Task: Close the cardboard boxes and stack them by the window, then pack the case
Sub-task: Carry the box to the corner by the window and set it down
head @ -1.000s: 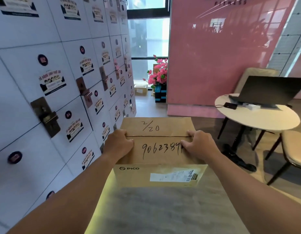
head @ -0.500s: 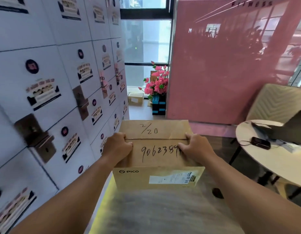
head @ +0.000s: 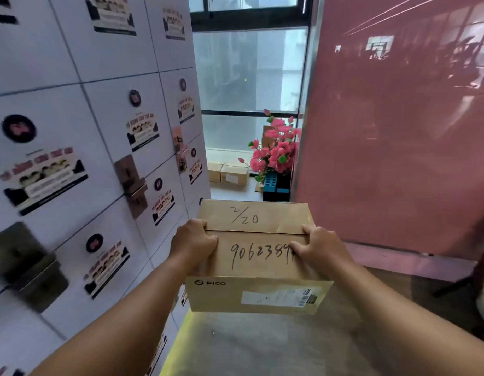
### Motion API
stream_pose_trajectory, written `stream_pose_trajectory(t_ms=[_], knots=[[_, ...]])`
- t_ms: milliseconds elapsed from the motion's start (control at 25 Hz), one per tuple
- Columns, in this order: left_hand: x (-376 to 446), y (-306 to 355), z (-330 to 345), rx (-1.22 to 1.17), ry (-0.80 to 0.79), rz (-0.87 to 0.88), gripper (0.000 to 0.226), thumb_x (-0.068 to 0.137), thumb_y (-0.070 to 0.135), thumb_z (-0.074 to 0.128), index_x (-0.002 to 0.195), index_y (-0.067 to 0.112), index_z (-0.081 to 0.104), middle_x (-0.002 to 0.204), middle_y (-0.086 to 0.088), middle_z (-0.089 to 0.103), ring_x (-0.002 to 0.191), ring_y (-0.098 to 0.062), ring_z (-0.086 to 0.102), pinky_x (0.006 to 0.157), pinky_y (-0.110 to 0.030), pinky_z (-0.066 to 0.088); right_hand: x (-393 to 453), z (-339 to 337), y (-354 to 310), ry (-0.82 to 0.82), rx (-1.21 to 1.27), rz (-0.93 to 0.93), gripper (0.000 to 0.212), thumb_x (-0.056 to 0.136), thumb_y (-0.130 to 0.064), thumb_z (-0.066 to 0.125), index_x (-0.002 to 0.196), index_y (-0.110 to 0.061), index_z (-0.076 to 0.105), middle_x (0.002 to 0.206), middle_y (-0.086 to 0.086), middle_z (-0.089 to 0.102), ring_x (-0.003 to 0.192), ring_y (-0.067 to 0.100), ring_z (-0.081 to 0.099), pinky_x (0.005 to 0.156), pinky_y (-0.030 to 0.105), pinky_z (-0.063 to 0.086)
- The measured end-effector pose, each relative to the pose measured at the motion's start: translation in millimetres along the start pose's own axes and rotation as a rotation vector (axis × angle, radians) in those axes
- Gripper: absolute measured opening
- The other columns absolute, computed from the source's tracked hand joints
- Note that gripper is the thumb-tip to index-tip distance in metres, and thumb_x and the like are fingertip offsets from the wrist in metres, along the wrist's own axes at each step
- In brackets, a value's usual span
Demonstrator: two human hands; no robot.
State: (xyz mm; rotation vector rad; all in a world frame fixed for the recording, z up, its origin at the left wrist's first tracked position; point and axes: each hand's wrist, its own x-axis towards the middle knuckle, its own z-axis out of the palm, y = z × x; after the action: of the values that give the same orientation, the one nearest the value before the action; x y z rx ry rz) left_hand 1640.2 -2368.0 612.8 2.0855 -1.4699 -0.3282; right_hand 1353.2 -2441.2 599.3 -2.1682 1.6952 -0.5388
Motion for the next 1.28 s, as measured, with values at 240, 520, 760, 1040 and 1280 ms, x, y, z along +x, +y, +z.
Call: stream_pose_trajectory(t_ms=[240, 520, 760, 1040, 1280], knots=[[195.4, -2.1, 43.7, 0.007, 0.001, -0.028, 0.011, 0.08, 0.026, 0.066, 0.086, 0.017, 0.07, 0.08, 0.002, 0.069, 0.076, -0.018, 0.065, 0.071, -0.033, 0.057, 202.0, 30.9, 0.3, -0.027, 0.0, 0.01, 0.054, 0.087, -0.049, 0.068, 0.128, -0.015, 0.062, 0.114, 0.008, 0.071, 0.101, 0.029, 0.065, 0.082, 0.037, 0.053], [448.3, -17.4, 86.9, -0.013, -0.035, 0.022, 0.01, 0.08, 0.027, 0.068, 0.083, 0.017, 0.069, 0.078, 0.001, 0.069, 0.074, -0.017, 0.065, 0.068, -0.034, 0.057, 435.9, 68.3, -7.4, -0.023, 0.062, 0.071, 0.055, 0.083, -0.046, 0.071, 0.13, -0.019, 0.058, 0.118, 0.004, 0.068, 0.103, 0.025, 0.063, 0.076, 0.026, 0.041], [633.3, -12.5, 115.4, -0.004, -0.037, -0.003, 0.008, 0.079, 0.027, 0.068, 0.081, 0.019, 0.066, 0.079, 0.005, 0.067, 0.076, -0.017, 0.063, 0.065, -0.028, 0.05, 615.0, 90.6, -4.7, -0.033, 0.088, 0.081, 0.058, 0.08, -0.047, 0.071, 0.131, -0.022, 0.058, 0.119, 0.002, 0.069, 0.102, 0.023, 0.064, 0.077, 0.025, 0.042], [833.7, 2.4, 162.5, -0.024, 0.003, -0.08, 0.005, 0.078, 0.019, 0.067, 0.081, 0.015, 0.067, 0.076, 0.0, 0.068, 0.075, -0.021, 0.065, 0.07, -0.033, 0.056, 854.6, 118.5, 3.4, -0.01, 0.104, 0.007, 0.066, 0.081, -0.044, 0.068, 0.142, -0.023, 0.052, 0.108, 0.002, 0.071, 0.085, 0.021, 0.059, 0.073, 0.029, 0.043], [995.2, 4.9, 180.3, -0.035, 0.069, -0.19, 0.011, 0.073, 0.012, 0.062, 0.083, 0.009, 0.066, 0.078, -0.006, 0.067, 0.071, -0.022, 0.062, 0.06, -0.029, 0.049, 1025.5, 136.3, -7.0, -0.028, 0.131, -0.024, 0.048, 0.081, -0.041, 0.072, 0.124, -0.021, 0.064, 0.097, -0.007, 0.068, 0.077, 0.01, 0.051, 0.067, 0.02, 0.038]])
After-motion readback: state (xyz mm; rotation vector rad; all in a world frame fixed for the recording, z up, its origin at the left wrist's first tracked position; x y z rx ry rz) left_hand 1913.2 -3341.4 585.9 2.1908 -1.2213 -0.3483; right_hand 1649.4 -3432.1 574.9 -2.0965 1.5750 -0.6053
